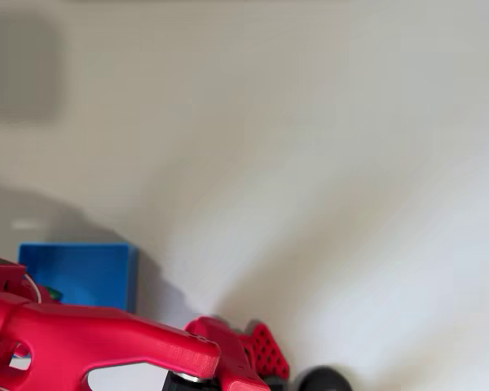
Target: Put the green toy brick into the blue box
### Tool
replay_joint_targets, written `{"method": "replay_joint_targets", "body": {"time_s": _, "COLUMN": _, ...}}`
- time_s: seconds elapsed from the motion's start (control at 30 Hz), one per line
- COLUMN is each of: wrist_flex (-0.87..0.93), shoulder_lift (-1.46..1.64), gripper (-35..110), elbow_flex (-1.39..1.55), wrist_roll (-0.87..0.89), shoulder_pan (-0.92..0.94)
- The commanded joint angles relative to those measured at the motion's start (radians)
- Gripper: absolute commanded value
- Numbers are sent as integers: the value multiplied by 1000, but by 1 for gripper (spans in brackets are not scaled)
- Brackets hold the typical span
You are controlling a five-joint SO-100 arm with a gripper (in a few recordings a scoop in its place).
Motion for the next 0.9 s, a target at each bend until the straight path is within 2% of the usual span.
{"method": "replay_joint_targets", "body": {"time_s": 0.0, "wrist_flex": 20, "shoulder_lift": 77, "gripper": 0, "elbow_flex": 17, "wrist_roll": 18, "shoulder_pan": -11}}
{"method": "replay_joint_targets", "body": {"time_s": 0.47, "wrist_flex": -179, "shoulder_lift": 77, "gripper": 0, "elbow_flex": 178, "wrist_roll": -75, "shoulder_pan": 15}}
{"method": "replay_joint_targets", "body": {"time_s": 0.8, "wrist_flex": -193, "shoulder_lift": 75, "gripper": 0, "elbow_flex": 155, "wrist_roll": -114, "shoulder_pan": 17}}
{"method": "replay_joint_targets", "body": {"time_s": 0.87, "wrist_flex": -192, "shoulder_lift": 75, "gripper": 9, "elbow_flex": 164, "wrist_roll": -117, "shoulder_pan": 18}}
